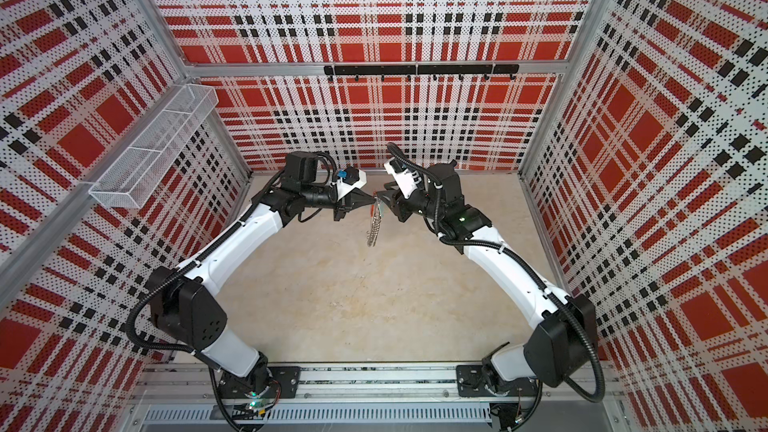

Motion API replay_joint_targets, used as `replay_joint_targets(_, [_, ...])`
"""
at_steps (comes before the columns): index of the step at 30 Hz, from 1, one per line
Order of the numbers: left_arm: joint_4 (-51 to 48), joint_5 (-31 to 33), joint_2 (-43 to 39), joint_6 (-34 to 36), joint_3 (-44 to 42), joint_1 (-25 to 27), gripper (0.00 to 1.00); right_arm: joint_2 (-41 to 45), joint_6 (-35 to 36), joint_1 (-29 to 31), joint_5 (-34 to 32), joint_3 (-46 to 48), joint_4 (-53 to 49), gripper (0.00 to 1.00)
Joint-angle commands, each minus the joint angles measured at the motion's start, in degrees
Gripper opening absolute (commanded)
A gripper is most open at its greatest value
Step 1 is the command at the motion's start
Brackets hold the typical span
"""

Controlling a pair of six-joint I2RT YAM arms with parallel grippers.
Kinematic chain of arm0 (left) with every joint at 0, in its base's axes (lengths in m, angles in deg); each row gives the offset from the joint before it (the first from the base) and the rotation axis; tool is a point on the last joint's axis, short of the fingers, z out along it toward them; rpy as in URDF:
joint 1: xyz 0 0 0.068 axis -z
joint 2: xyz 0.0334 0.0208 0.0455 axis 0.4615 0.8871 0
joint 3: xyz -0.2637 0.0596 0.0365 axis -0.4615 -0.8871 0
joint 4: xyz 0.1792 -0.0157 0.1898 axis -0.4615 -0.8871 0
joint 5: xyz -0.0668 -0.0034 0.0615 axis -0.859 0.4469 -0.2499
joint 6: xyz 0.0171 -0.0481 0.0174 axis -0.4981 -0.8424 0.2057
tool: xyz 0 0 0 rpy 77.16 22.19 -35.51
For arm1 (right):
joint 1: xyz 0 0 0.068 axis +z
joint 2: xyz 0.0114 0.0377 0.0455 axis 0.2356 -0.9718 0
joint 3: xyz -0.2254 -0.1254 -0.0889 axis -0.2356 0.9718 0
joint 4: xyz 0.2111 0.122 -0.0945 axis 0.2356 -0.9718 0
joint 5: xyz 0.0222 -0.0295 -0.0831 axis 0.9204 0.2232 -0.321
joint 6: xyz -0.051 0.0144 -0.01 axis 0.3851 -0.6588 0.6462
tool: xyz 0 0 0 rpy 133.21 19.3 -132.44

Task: Put the keys on the keyring

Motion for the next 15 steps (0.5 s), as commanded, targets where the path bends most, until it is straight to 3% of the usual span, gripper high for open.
replay_joint_targets(1, [14.1,-3.5,-3.5,-9.1,-2.1,-0.3,0.0,2.1,-10.5,-4.2,8.7,-0.1,3.6,0.36])
replay_joint_targets(4, [19.4,-4.3,-4.4,-13.4,-4.1,-0.5,0.0,0.9,-16.1,-6.6,18.5,1.7,8.5,0.38])
replay_joint_targets(8, [22.0,-4.4,-4.5,-17.0,-4.2,-0.6,0.0,-1.4,-19.1,-6.7,25.5,1.2,12.0,0.39])
replay_joint_targets(15, [24.5,-4.5,-4.0,-21.7,-4.1,-0.6,0.0,-1.4,-20.2,-6.6,28.0,1.8,14.7,0.38])
